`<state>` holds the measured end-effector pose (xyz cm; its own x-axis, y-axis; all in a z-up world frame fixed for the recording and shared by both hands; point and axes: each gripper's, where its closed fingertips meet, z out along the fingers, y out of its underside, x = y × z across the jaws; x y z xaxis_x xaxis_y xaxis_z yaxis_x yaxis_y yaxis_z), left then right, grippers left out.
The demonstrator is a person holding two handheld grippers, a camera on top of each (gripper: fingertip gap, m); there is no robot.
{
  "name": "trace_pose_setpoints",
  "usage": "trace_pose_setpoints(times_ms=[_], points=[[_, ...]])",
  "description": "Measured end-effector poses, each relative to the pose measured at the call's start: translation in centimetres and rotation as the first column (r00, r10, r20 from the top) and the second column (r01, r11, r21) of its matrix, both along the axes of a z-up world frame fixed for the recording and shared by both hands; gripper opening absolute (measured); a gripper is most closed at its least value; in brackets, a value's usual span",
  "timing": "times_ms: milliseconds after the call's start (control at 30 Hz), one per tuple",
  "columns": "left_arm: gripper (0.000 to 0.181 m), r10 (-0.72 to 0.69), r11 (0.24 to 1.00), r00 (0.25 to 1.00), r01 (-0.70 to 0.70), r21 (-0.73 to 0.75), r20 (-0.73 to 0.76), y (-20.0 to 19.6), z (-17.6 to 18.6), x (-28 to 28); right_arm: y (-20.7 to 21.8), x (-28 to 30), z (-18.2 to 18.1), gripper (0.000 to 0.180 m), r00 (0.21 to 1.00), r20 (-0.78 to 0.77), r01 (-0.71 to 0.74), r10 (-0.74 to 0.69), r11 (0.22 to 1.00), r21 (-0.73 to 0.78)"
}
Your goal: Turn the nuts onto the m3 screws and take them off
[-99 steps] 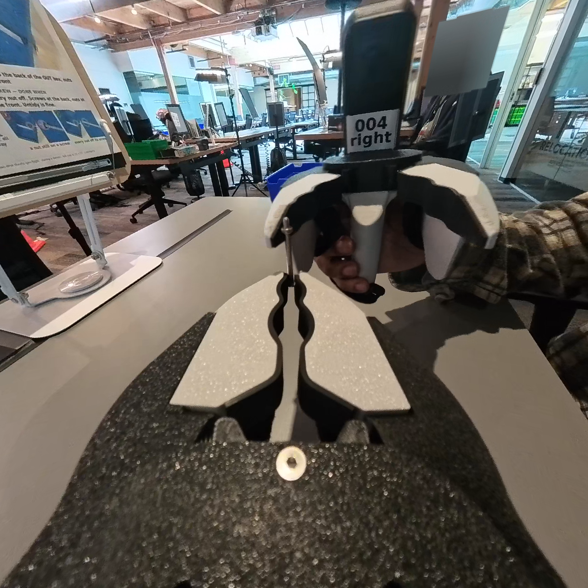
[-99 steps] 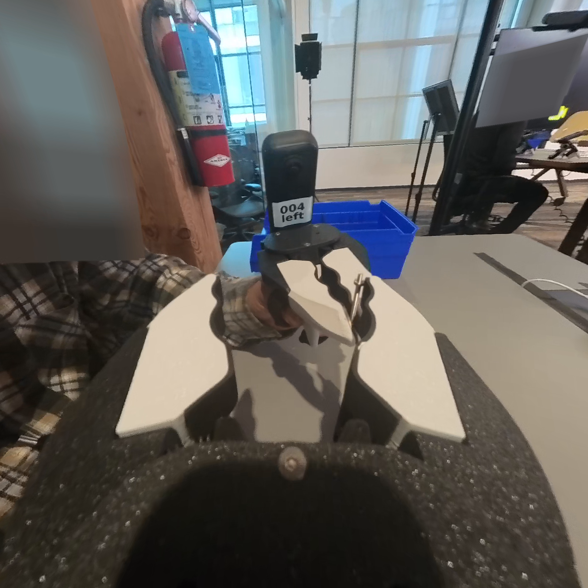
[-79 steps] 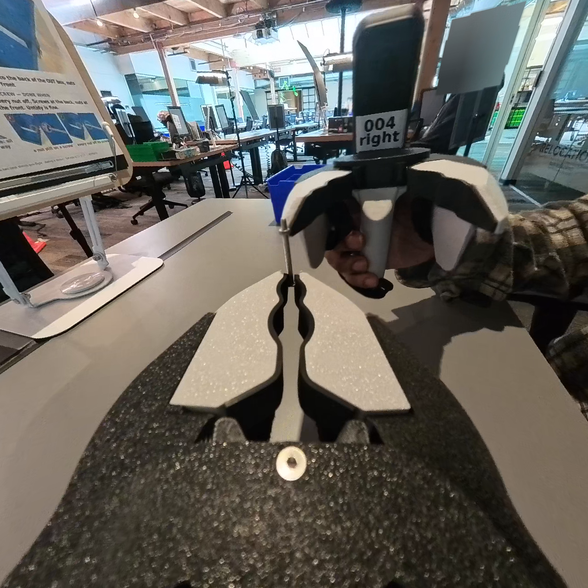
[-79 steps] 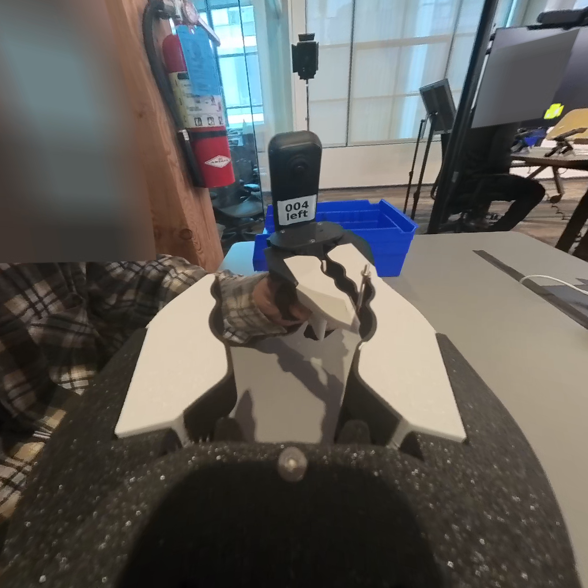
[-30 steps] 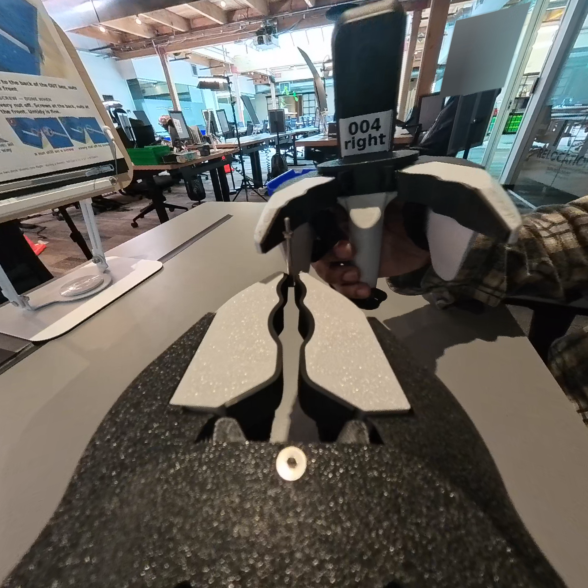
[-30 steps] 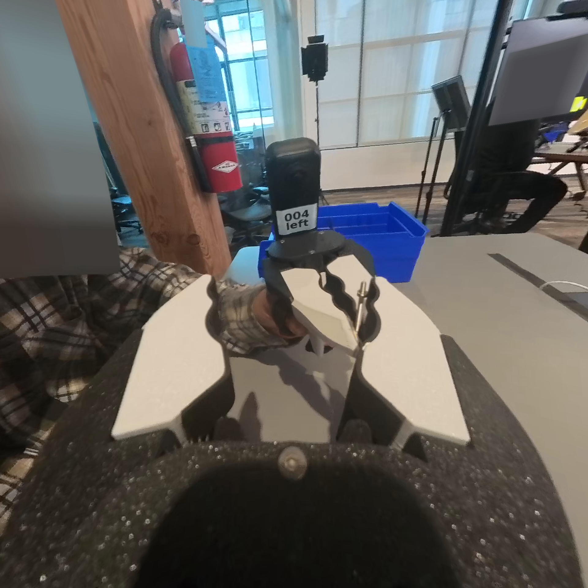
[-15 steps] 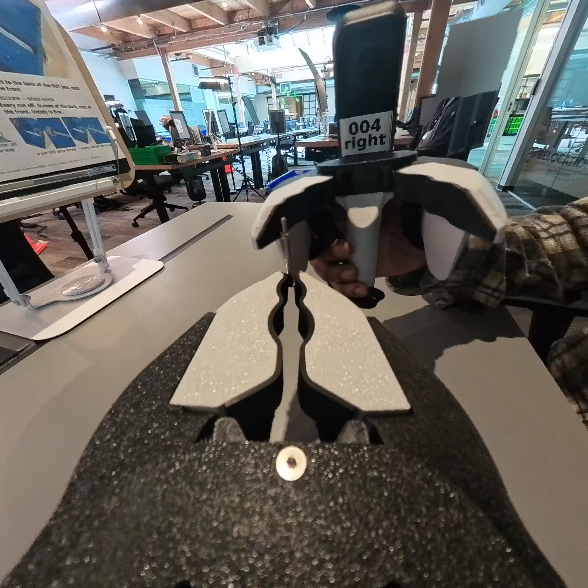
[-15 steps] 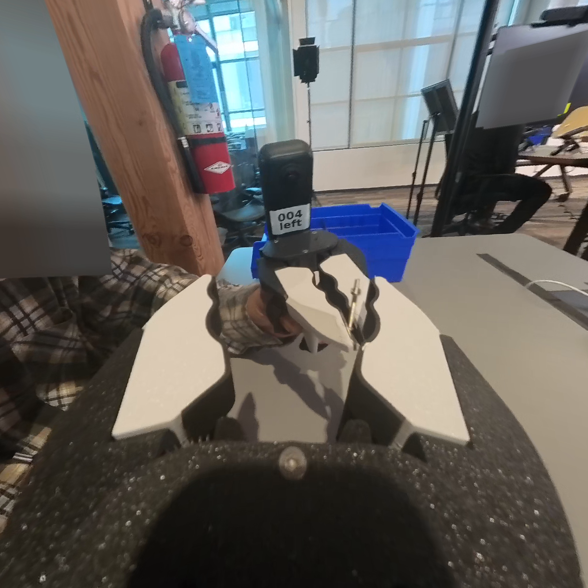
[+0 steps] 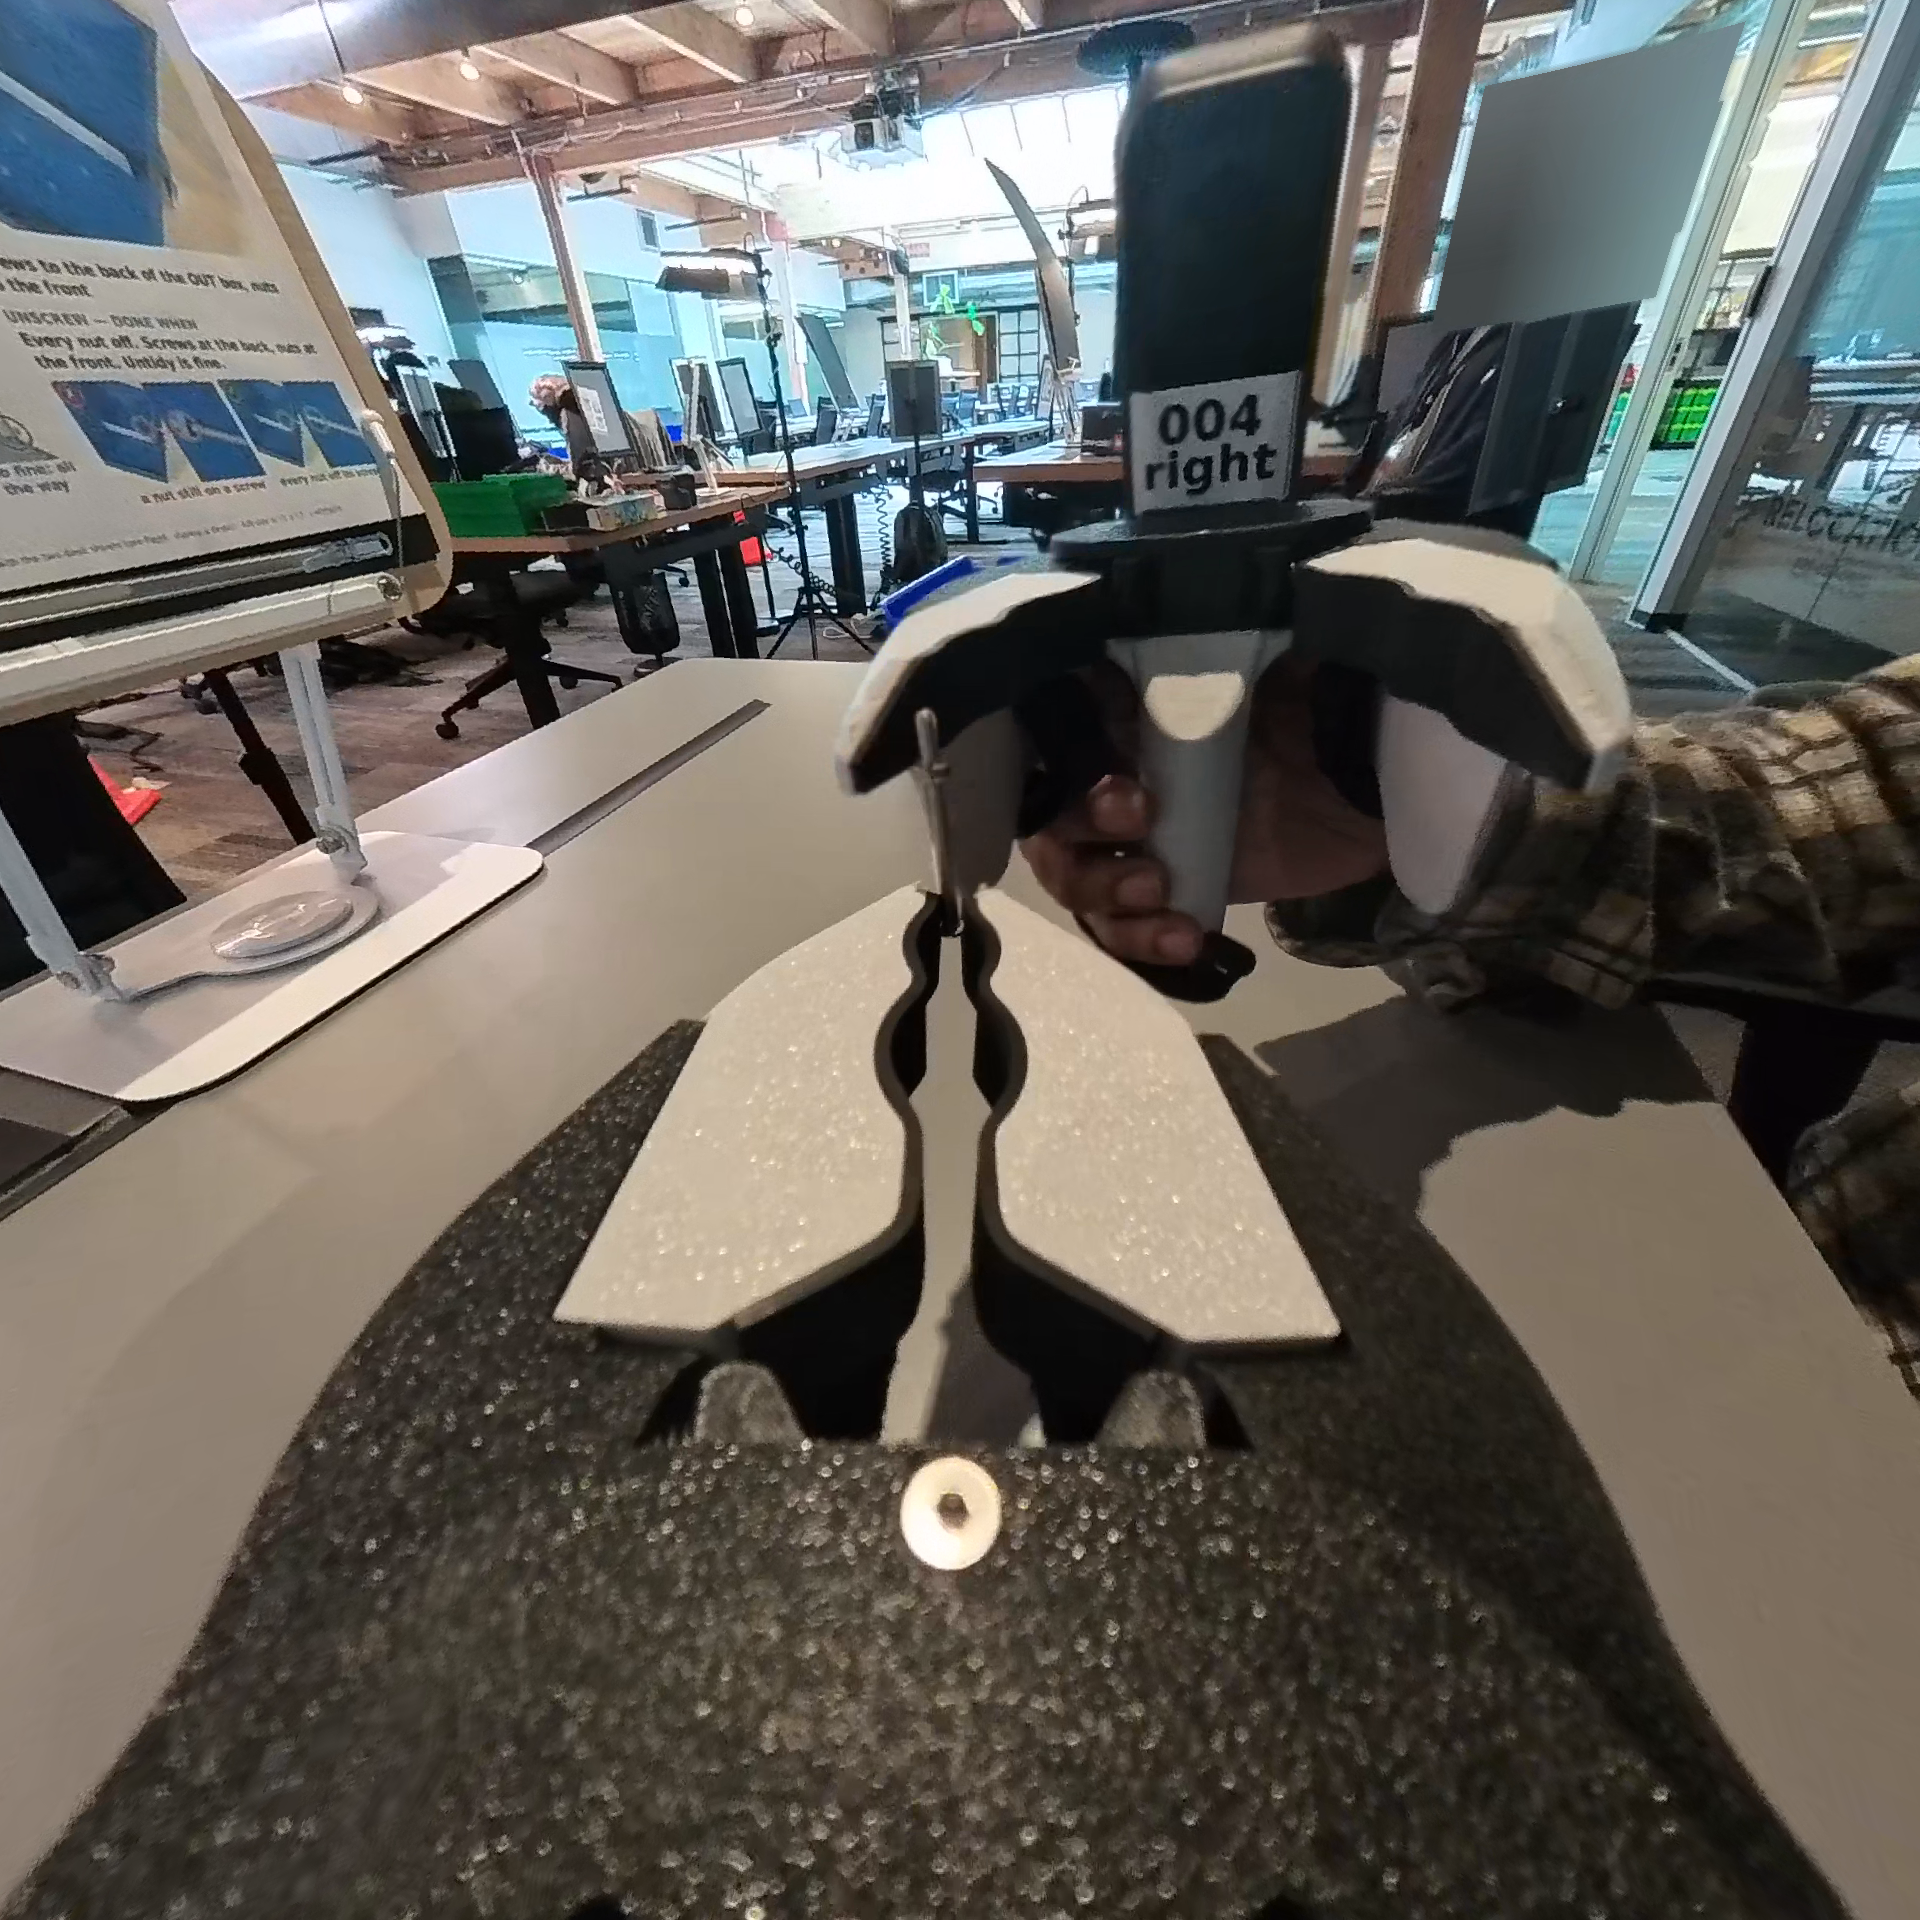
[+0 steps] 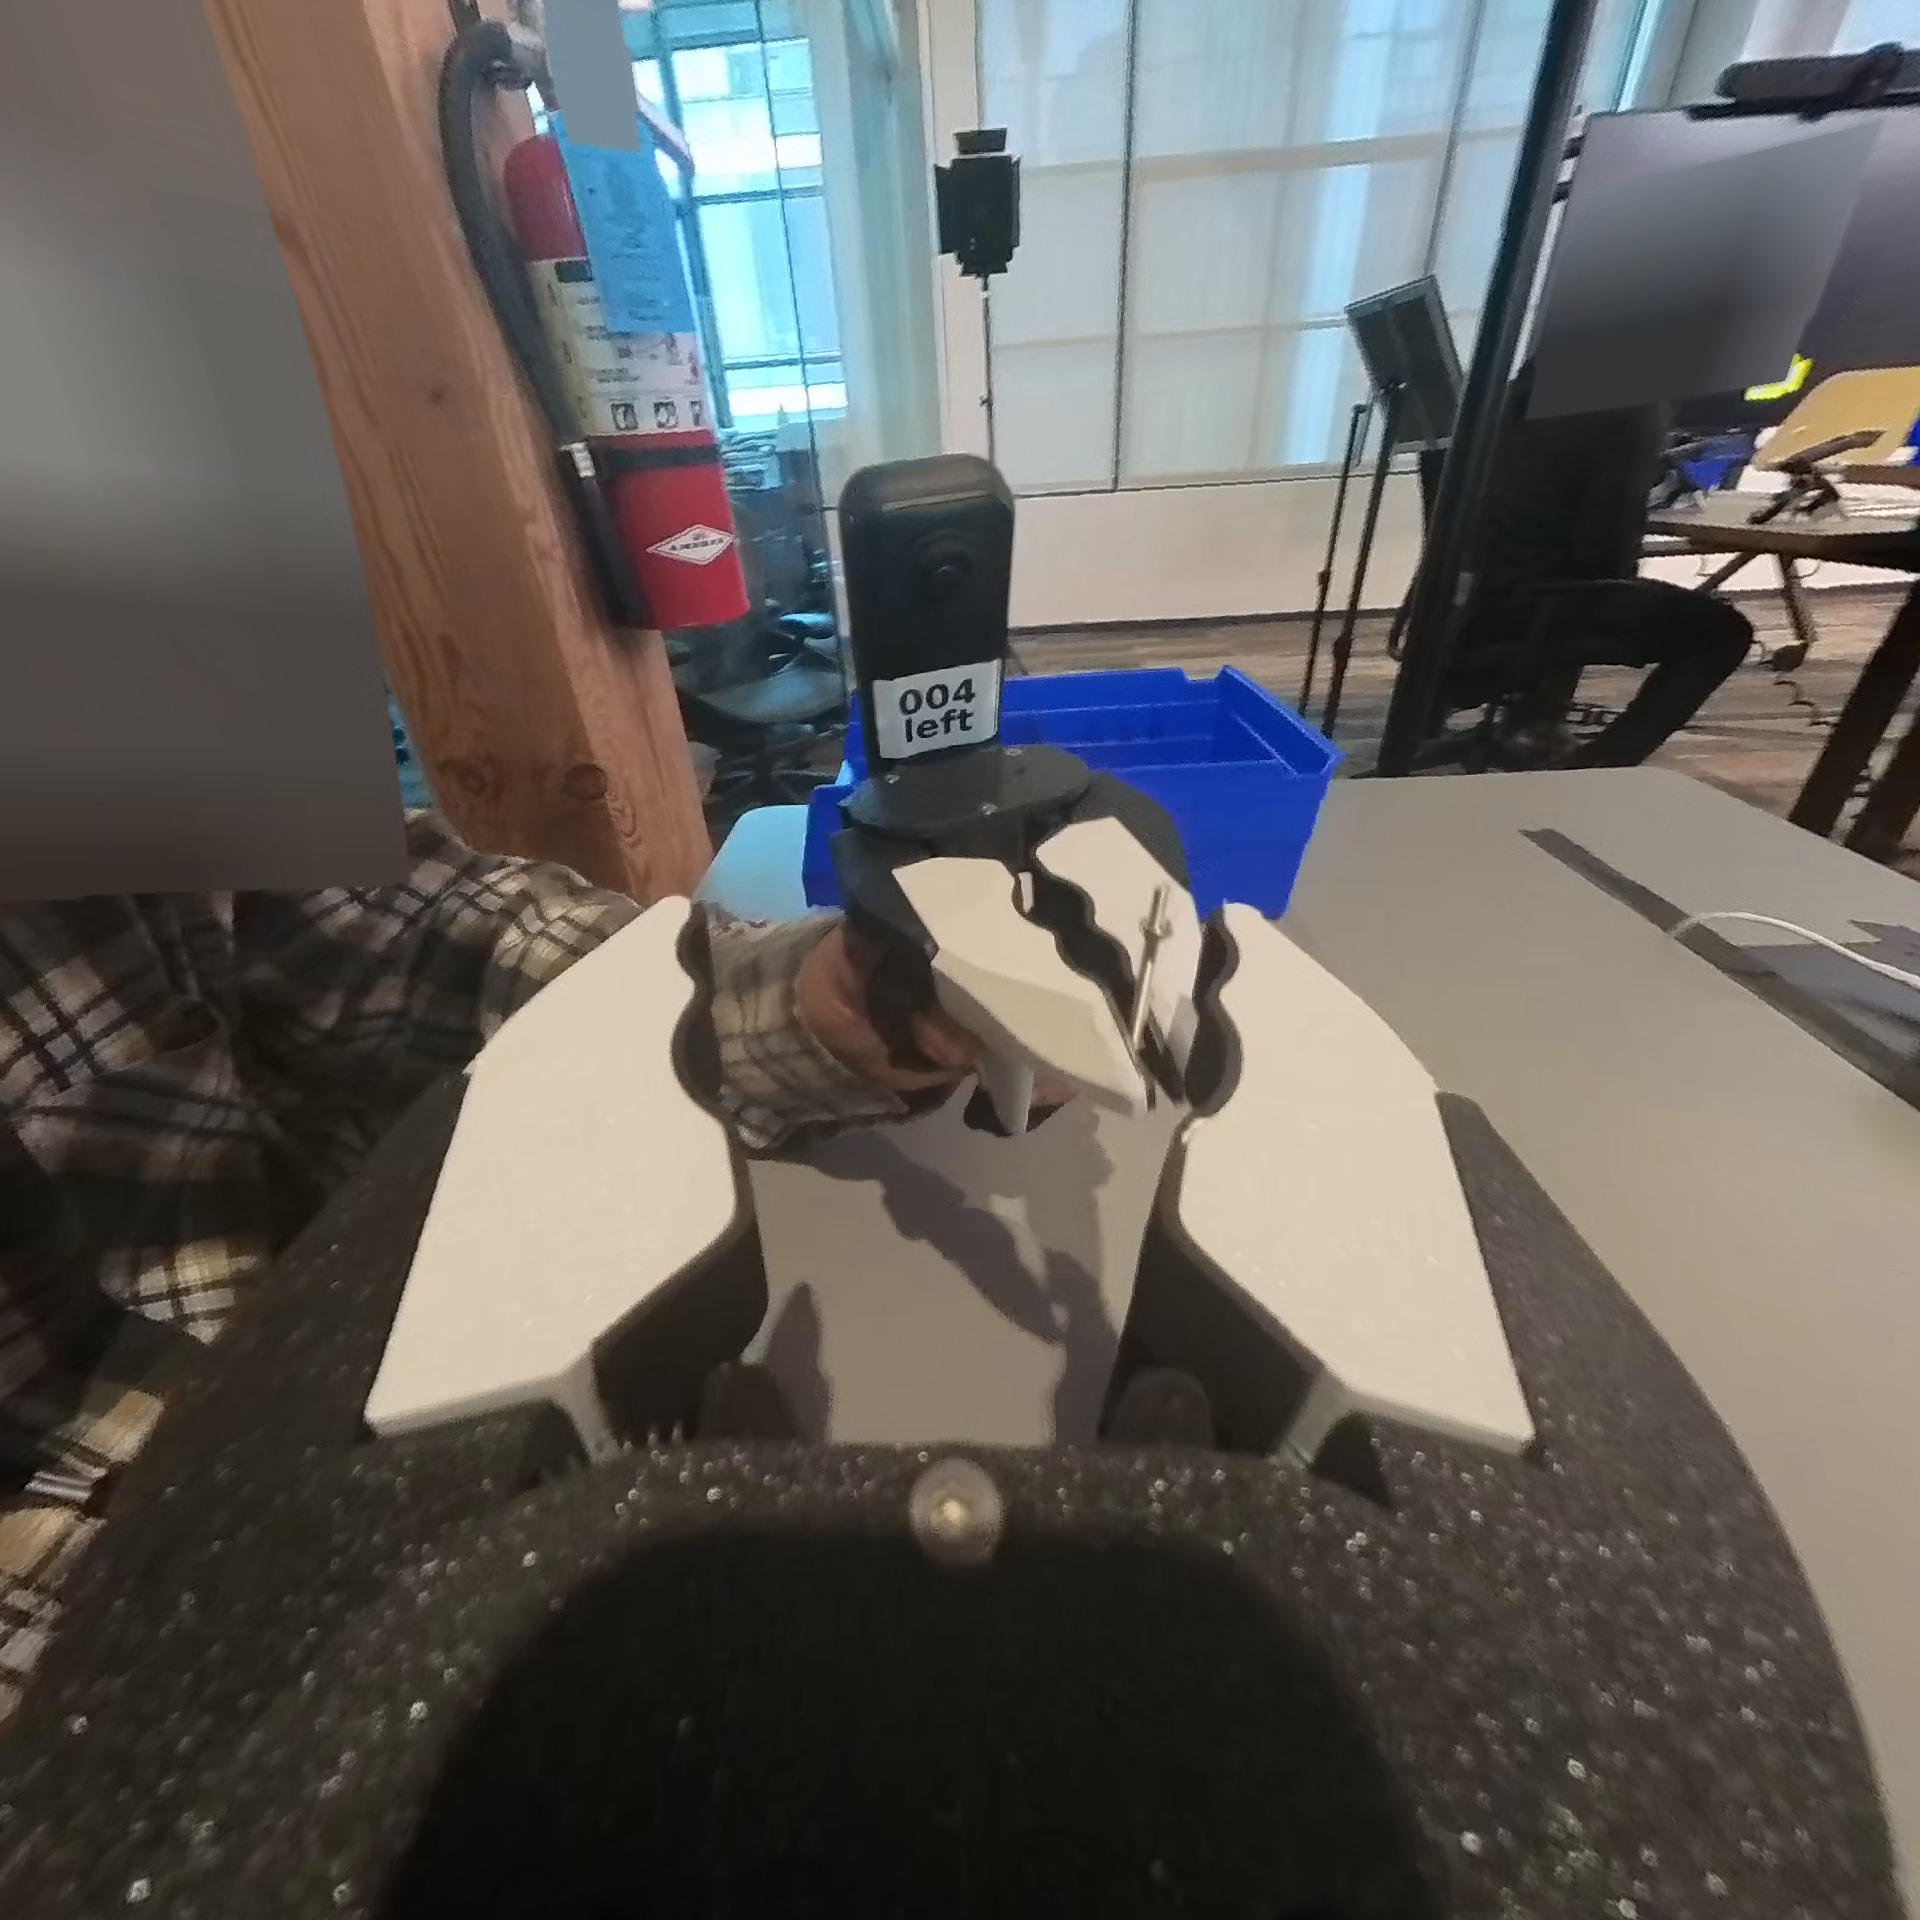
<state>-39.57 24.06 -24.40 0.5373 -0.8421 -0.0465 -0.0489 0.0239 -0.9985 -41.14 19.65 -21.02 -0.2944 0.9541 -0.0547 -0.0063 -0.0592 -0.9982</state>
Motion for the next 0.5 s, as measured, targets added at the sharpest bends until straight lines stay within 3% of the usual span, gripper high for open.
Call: trace_pose_setpoints(times_ms=[500], points=[[0.003, 0.0, 1.0, 1.0, 0.0, 0.002, 0.002, 0.0, 0.1, -0.1, 0.2, 0.4, 0.3, 0.088, 1.0, -0.013, 0.011, -0.011, 1.0, -0.01]])
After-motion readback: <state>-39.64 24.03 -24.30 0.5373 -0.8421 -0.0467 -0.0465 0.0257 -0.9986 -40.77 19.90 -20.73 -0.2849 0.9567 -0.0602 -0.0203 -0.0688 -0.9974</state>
